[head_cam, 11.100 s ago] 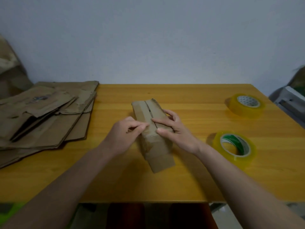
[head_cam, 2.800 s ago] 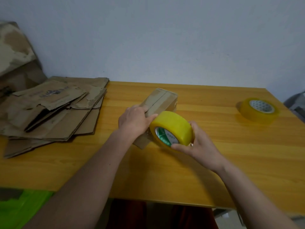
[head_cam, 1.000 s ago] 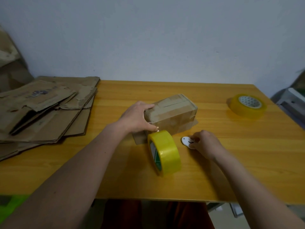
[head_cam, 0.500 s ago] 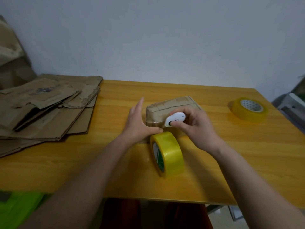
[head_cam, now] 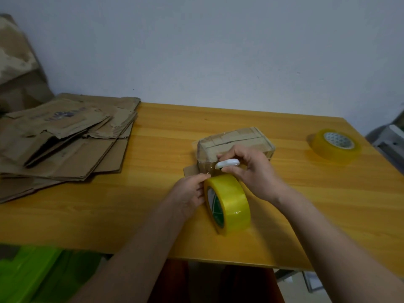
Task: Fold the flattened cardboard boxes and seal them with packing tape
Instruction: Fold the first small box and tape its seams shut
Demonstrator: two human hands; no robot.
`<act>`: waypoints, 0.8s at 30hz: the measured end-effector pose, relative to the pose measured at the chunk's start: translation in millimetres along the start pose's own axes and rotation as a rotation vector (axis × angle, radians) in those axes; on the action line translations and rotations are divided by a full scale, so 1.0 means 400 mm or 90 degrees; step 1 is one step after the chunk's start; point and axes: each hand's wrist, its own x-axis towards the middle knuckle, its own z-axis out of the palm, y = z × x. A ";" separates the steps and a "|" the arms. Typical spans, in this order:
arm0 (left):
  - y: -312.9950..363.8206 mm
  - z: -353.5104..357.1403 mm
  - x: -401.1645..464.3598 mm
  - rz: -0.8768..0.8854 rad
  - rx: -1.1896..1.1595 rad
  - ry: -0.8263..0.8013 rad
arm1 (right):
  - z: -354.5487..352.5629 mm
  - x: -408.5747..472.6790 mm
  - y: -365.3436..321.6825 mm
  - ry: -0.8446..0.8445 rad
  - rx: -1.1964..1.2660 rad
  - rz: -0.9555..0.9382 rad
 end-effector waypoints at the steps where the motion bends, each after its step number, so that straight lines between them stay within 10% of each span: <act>1: 0.000 0.000 0.001 -0.001 -0.005 -0.002 | 0.001 0.001 0.000 -0.006 -0.019 -0.001; 24: 0.003 -0.010 -0.011 0.050 0.033 -0.092 | 0.001 0.023 0.025 -0.002 0.044 0.059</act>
